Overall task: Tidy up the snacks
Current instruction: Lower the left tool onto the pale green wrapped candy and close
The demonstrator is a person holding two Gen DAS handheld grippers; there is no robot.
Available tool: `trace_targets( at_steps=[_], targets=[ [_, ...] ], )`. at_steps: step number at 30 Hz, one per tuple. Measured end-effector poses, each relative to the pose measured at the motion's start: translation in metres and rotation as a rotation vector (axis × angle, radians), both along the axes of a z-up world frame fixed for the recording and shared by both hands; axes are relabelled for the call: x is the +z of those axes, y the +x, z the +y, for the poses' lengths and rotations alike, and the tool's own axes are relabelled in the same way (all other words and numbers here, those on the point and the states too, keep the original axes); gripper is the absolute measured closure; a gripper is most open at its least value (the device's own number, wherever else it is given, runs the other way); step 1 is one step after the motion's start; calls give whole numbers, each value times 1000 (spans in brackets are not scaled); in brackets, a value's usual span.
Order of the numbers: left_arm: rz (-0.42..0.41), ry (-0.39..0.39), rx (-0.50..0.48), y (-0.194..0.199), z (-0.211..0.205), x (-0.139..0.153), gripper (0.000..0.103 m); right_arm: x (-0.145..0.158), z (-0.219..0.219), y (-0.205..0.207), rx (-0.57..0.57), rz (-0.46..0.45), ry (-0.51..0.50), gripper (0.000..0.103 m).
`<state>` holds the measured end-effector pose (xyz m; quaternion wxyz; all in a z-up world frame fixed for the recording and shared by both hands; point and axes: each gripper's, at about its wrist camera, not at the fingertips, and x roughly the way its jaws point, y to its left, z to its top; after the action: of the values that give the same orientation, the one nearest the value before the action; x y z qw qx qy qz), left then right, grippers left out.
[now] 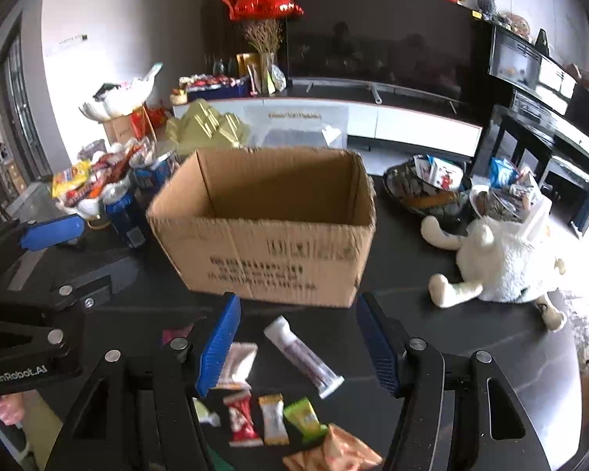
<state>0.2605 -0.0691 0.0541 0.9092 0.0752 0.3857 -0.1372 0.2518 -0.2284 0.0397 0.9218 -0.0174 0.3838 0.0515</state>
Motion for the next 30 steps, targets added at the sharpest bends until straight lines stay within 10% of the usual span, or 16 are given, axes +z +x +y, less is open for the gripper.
trace_targets(
  at_steps=[30],
  targets=[
    [426,64,-15,-11,-11,-113,44,-94,3,-4,63,390,-57,58]
  ],
)
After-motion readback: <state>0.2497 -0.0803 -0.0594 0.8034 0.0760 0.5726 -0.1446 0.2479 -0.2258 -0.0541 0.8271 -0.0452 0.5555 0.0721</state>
